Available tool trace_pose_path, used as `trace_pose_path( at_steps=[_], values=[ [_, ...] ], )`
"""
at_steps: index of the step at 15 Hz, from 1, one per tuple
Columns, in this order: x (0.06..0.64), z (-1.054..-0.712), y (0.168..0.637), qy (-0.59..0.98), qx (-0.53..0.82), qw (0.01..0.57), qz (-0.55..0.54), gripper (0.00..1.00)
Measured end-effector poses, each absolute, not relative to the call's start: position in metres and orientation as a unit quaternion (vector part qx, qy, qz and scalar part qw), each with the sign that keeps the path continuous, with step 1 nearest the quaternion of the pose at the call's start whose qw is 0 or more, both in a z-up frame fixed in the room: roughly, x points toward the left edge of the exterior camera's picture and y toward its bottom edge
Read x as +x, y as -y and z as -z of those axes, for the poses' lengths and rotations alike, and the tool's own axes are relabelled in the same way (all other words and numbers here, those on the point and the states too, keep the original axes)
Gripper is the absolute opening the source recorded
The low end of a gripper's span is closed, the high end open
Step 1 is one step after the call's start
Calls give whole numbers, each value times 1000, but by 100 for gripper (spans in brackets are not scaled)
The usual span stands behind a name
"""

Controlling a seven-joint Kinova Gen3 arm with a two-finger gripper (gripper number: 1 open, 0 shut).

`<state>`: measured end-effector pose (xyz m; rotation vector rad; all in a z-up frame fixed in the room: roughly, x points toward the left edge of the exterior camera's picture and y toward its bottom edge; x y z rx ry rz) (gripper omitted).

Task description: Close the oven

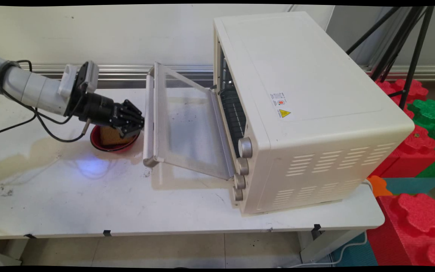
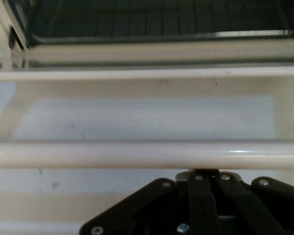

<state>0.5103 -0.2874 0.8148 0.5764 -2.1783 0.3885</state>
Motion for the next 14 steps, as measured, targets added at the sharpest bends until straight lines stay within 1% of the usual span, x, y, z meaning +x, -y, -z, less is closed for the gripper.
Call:
trace_pose_path(
  at_steps=[8,14],
  values=[
    [494,-847,296,843,224,456,-177,0],
    [480,-861,309,832,222,474,-185,0]
  ],
)
